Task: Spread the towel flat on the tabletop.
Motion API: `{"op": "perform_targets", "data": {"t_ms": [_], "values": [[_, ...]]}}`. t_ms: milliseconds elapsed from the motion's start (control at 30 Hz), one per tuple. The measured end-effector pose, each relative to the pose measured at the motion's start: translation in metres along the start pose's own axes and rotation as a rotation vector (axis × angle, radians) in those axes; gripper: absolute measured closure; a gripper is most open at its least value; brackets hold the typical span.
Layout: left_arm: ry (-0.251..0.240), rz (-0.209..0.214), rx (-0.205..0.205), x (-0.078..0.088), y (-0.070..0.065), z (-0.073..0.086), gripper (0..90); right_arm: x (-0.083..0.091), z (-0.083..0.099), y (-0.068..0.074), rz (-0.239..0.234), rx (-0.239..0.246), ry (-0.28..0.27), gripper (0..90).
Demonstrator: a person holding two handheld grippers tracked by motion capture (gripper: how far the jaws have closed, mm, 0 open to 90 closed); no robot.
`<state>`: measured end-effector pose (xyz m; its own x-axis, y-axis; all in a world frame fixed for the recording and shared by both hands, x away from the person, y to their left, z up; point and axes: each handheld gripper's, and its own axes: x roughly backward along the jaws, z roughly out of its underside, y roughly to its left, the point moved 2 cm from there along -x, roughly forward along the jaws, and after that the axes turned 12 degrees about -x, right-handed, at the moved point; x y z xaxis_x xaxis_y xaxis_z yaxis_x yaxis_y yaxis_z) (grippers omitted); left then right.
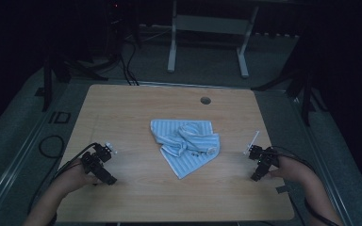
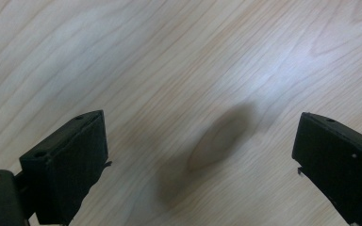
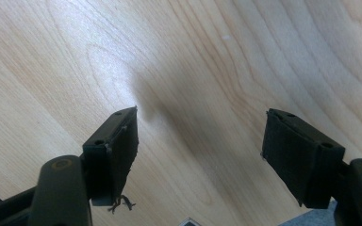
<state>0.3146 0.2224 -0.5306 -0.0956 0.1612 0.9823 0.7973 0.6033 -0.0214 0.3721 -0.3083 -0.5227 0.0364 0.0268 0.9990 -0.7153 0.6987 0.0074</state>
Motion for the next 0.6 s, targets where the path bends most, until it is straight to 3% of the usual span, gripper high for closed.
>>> {"op": "perform_targets", "data": {"t_ms": [333, 433, 600], "values": [[-0.038, 0.012, -0.107, -0.003, -0.023, -0.049, 7.5, 0.002, -0.027, 0.005, 0.006, 0.051, -0.016, 30.8], [-0.038, 0.004, -0.13, -0.005, -0.03, -0.063, 12.4, 0.001, -0.035, 0.009, 0.009, 0.071, -0.007, 32.2], [-0.047, 0.007, -0.162, -0.008, -0.039, -0.085, 12.5, 0.003, -0.048, 0.016, 0.009, 0.109, -0.003, 33.3]]}}
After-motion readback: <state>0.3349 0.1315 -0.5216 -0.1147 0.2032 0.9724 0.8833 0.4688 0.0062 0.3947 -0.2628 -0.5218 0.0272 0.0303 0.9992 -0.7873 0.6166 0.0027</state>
